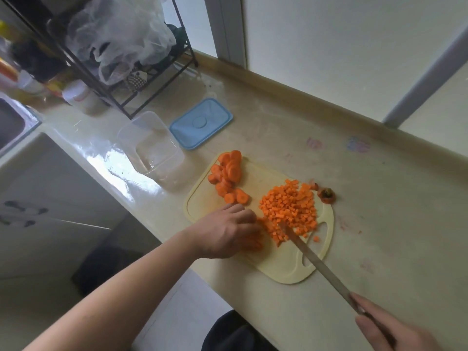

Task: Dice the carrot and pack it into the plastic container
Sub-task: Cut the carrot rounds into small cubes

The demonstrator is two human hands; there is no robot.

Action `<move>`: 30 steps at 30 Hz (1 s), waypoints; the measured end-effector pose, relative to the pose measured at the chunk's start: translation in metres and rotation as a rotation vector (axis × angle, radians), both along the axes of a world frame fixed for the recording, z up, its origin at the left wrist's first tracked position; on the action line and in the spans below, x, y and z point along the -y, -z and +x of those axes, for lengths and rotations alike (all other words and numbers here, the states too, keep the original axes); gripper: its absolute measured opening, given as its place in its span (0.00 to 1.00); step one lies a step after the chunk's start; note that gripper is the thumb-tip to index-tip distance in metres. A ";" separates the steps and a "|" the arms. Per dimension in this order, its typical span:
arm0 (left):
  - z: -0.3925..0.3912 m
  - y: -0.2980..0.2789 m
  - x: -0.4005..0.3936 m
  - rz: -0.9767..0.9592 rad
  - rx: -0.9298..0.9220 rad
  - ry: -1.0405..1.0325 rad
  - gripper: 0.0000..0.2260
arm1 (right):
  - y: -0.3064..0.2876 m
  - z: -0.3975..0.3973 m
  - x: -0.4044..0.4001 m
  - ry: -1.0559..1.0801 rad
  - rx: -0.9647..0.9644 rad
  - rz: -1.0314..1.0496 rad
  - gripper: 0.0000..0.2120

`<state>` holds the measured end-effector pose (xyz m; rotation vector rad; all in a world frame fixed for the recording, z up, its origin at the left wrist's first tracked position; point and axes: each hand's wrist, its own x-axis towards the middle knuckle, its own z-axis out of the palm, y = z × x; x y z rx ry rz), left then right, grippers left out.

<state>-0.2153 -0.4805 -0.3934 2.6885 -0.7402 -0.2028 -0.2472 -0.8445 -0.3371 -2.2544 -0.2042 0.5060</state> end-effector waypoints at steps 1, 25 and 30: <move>-0.001 -0.002 -0.003 0.013 -0.025 0.023 0.19 | -0.004 0.007 -0.006 -0.001 -0.046 0.054 0.12; -0.051 0.028 0.016 -0.002 0.226 -0.460 0.21 | -0.009 0.033 -0.068 -0.139 -0.406 0.059 0.16; -0.053 0.036 0.029 -0.002 0.206 -0.538 0.21 | -0.007 0.037 -0.079 -0.125 -0.371 -0.008 0.08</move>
